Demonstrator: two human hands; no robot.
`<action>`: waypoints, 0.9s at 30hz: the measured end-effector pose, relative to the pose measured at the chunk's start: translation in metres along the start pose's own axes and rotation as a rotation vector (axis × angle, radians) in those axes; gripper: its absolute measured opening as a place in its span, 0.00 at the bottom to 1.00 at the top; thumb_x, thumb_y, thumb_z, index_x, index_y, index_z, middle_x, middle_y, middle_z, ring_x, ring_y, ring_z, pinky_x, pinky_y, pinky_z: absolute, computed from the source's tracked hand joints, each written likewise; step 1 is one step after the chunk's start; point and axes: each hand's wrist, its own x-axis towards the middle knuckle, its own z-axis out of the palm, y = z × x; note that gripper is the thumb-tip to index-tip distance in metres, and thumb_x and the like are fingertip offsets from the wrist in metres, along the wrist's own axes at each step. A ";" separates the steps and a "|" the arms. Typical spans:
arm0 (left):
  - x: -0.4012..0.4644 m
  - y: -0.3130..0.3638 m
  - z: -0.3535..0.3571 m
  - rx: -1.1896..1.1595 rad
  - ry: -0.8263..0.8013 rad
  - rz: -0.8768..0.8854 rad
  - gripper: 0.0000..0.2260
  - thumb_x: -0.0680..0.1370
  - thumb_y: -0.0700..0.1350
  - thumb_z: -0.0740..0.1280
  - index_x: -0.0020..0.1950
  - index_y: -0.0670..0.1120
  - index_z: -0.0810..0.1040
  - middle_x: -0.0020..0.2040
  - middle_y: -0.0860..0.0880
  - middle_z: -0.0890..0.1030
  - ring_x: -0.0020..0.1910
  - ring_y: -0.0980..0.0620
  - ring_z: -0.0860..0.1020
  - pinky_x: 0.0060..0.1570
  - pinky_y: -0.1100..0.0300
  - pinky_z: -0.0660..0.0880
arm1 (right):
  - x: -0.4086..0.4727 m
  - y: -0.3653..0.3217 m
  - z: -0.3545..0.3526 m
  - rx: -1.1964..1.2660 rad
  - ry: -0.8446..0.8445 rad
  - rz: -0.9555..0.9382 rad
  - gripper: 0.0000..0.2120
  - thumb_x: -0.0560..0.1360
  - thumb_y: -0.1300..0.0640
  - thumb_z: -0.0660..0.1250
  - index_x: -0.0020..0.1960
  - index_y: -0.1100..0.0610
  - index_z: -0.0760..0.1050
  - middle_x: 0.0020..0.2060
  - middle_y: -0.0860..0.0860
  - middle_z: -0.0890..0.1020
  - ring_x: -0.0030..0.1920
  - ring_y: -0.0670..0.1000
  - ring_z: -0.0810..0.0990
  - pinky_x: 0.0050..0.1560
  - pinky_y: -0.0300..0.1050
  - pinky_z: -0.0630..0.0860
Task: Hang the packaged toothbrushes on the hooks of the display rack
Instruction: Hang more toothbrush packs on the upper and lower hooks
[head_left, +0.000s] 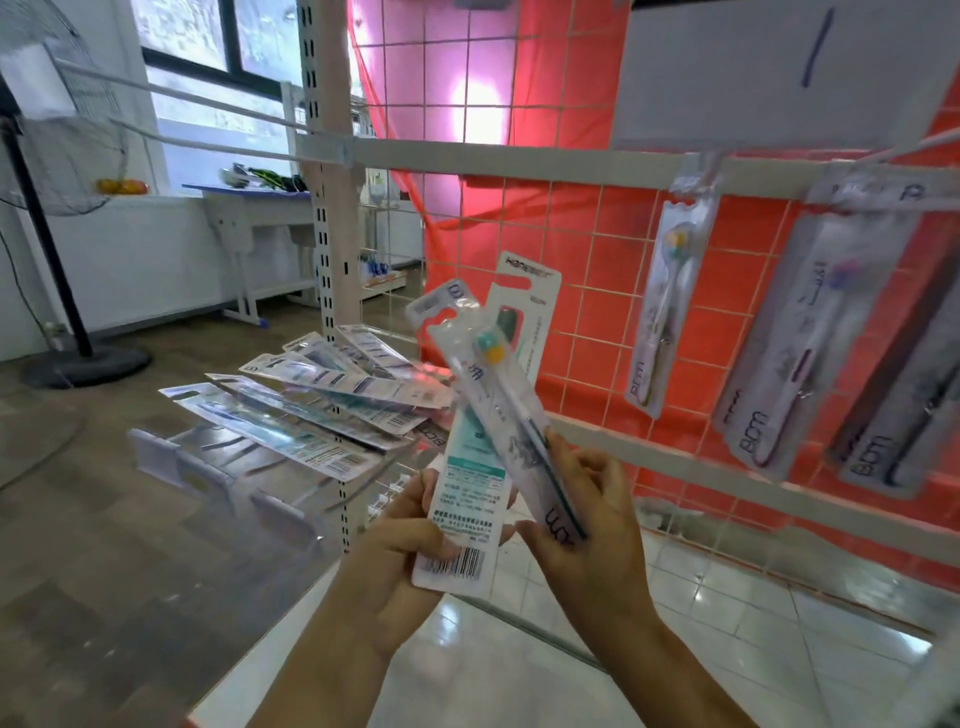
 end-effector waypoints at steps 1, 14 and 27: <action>-0.002 0.000 0.001 -0.011 -0.021 -0.017 0.28 0.46 0.23 0.66 0.42 0.43 0.71 0.52 0.35 0.81 0.51 0.33 0.80 0.42 0.42 0.79 | 0.001 0.000 -0.001 0.020 -0.001 0.038 0.44 0.66 0.67 0.75 0.68 0.38 0.55 0.52 0.39 0.64 0.54 0.29 0.63 0.47 0.20 0.67; 0.001 0.002 -0.001 0.089 -0.033 -0.024 0.40 0.45 0.31 0.73 0.58 0.40 0.76 0.48 0.35 0.80 0.38 0.40 0.80 0.31 0.54 0.78 | 0.000 -0.007 -0.002 0.077 -0.045 0.147 0.44 0.66 0.62 0.76 0.62 0.30 0.53 0.51 0.38 0.62 0.54 0.25 0.60 0.44 0.18 0.67; -0.001 -0.003 0.010 0.633 0.341 0.409 0.14 0.74 0.39 0.67 0.52 0.59 0.76 0.40 0.52 0.76 0.35 0.57 0.75 0.30 0.70 0.71 | 0.000 -0.013 -0.005 -0.014 -0.006 0.128 0.43 0.65 0.49 0.77 0.60 0.27 0.47 0.50 0.38 0.57 0.55 0.29 0.63 0.43 0.24 0.72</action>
